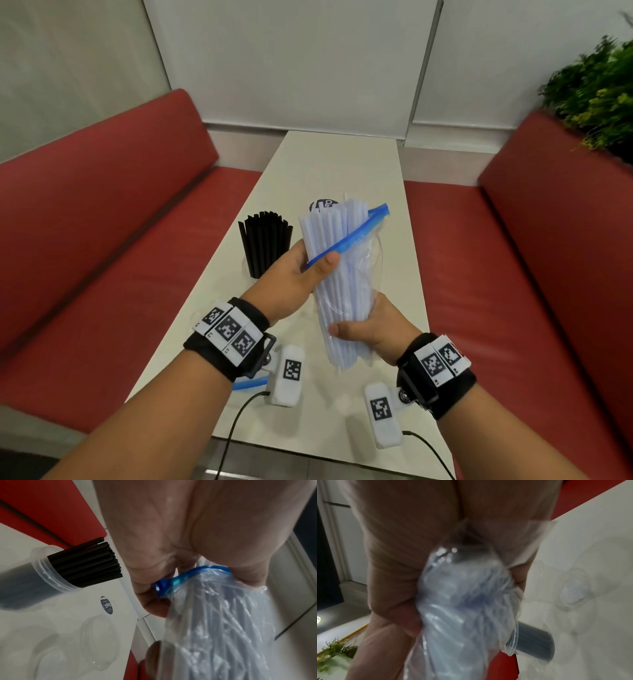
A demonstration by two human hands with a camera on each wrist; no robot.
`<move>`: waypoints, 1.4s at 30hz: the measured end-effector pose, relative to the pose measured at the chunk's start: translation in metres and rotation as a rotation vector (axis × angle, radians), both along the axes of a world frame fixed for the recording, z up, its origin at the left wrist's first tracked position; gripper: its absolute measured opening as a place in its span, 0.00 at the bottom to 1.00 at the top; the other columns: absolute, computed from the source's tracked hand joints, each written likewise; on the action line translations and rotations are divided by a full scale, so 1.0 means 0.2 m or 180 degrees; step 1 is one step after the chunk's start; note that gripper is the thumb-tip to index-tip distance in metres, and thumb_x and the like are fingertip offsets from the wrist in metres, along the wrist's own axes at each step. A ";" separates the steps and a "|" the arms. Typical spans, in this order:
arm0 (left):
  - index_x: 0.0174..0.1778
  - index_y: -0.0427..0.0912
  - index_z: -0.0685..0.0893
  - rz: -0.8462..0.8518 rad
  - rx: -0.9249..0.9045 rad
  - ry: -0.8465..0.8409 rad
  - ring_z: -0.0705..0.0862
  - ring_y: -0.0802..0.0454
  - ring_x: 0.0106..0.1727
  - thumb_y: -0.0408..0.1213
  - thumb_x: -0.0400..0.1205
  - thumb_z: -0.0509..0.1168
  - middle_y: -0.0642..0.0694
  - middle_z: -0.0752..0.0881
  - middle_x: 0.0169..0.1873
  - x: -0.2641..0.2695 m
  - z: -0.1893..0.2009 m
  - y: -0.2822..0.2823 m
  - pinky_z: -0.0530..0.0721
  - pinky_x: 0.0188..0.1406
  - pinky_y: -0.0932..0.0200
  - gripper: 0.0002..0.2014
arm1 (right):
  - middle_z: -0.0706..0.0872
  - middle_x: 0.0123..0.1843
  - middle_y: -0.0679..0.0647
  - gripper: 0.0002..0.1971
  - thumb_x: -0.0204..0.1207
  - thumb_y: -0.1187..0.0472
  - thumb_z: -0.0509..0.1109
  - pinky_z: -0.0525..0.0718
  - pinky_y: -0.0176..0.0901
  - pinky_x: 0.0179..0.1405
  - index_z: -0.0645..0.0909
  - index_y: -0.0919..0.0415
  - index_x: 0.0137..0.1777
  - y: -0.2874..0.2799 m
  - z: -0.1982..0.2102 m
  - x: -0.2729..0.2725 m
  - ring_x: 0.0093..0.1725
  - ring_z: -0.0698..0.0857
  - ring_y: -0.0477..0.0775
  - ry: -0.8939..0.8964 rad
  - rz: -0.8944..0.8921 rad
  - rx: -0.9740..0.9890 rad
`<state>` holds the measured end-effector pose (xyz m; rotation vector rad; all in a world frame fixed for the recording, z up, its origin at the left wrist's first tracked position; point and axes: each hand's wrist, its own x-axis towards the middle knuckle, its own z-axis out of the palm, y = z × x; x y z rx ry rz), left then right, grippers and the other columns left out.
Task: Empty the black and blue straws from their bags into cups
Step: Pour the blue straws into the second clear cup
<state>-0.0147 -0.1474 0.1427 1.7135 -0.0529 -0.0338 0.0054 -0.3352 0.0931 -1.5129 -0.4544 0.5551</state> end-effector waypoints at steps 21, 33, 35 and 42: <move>0.65 0.47 0.80 -0.0450 0.0544 0.0929 0.91 0.60 0.38 0.58 0.85 0.59 0.48 0.91 0.45 0.05 -0.29 0.07 0.87 0.32 0.64 0.21 | 0.88 0.62 0.47 0.24 0.83 0.36 0.52 0.84 0.52 0.66 0.75 0.48 0.69 0.21 -0.21 -0.02 0.60 0.88 0.46 -0.0279 -0.0847 -0.0808; 0.65 0.37 0.83 -0.0257 -0.0088 0.2243 0.91 0.37 0.58 0.63 0.80 0.64 0.36 0.91 0.57 0.32 -0.32 -0.09 0.87 0.62 0.36 0.32 | 0.87 0.34 0.65 0.30 0.81 0.40 0.62 0.82 0.52 0.37 0.79 0.70 0.35 0.08 -0.15 0.20 0.33 0.83 0.61 -0.0035 -0.1703 -0.1490; 0.66 0.37 0.83 -0.0170 -0.0339 0.2438 0.90 0.38 0.59 0.60 0.81 0.65 0.37 0.91 0.57 0.33 -0.33 -0.10 0.86 0.63 0.37 0.30 | 0.79 0.30 0.64 0.27 0.80 0.40 0.64 0.74 0.49 0.34 0.76 0.64 0.32 0.07 -0.15 0.24 0.31 0.77 0.57 0.0103 -0.1617 -0.1568; 0.73 0.39 0.80 -0.0052 -0.1249 0.2972 0.88 0.39 0.58 0.57 0.83 0.65 0.37 0.88 0.64 0.37 -0.30 -0.11 0.88 0.52 0.46 0.29 | 0.85 0.41 0.66 0.13 0.76 0.58 0.66 0.80 0.51 0.37 0.83 0.70 0.43 0.08 -0.04 0.38 0.39 0.85 0.63 0.0873 -0.1359 -0.1551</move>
